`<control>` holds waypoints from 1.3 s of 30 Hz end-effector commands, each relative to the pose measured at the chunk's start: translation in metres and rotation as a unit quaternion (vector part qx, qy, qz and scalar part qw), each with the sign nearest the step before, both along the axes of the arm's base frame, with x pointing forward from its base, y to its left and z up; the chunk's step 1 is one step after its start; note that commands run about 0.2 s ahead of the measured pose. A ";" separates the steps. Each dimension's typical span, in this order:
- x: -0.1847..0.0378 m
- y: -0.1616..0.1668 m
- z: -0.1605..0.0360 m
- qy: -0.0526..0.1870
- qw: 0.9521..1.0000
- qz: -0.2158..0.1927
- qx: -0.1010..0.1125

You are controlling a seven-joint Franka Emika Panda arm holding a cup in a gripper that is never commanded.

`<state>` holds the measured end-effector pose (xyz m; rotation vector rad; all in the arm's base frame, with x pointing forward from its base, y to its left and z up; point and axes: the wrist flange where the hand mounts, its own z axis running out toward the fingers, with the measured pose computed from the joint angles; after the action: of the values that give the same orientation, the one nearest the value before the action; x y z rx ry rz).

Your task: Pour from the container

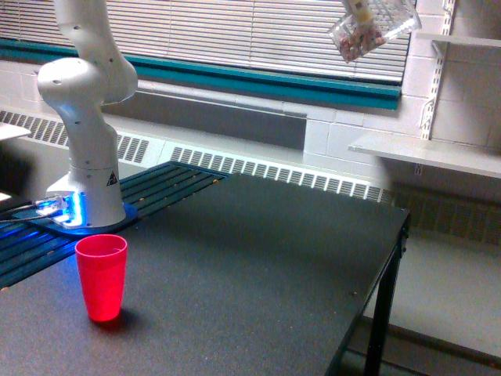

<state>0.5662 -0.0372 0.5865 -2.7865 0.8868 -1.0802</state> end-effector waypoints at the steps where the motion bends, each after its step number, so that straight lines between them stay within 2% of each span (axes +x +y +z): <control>1: -0.008 -0.023 -0.049 0.049 0.998 -0.009 -0.041; 9: -0.023 -0.020 -0.093 0.087 0.991 0.021 -0.100; 16: -0.048 -0.035 -0.138 0.123 0.983 0.021 -0.132; 26: -0.063 -0.070 -0.131 0.094 0.981 -0.018 -0.166; 33: -0.083 -0.087 -0.138 0.089 0.977 -0.021 -0.194; 39: -0.107 -0.104 -0.150 0.088 0.975 -0.040 -0.202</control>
<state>0.4772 -0.1269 0.4469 -3.3063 0.7334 -1.1346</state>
